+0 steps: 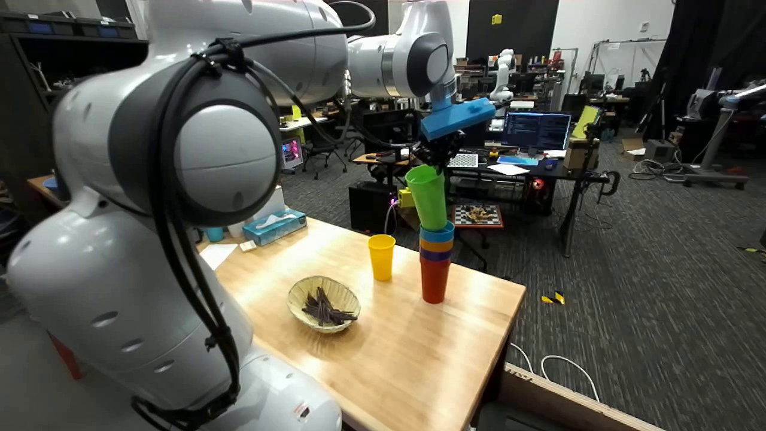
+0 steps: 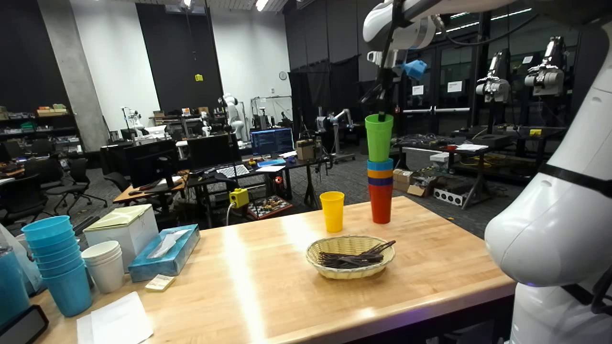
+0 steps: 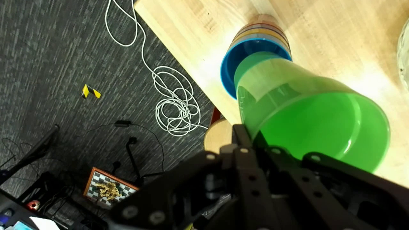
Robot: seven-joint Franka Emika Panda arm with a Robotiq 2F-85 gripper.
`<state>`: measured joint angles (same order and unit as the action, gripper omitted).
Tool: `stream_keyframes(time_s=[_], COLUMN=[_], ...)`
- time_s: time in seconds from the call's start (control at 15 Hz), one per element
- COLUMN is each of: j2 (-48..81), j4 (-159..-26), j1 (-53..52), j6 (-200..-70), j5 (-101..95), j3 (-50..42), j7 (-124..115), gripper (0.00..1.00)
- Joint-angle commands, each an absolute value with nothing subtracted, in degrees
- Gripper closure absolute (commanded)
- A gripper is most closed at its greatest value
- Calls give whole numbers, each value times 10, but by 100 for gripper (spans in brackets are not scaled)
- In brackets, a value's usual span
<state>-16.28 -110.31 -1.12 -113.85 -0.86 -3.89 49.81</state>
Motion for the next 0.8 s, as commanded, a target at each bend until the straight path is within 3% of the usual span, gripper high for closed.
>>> stream_keyframes(time_s=[0.0,0.73], j2=[-157,-138], j4=[-1097,-1086], j1=[-22,-27], j6=[-1158,-1152], j5=[1,18], j3=[-44,-43], j7=[516,506], gripper=[99,99])
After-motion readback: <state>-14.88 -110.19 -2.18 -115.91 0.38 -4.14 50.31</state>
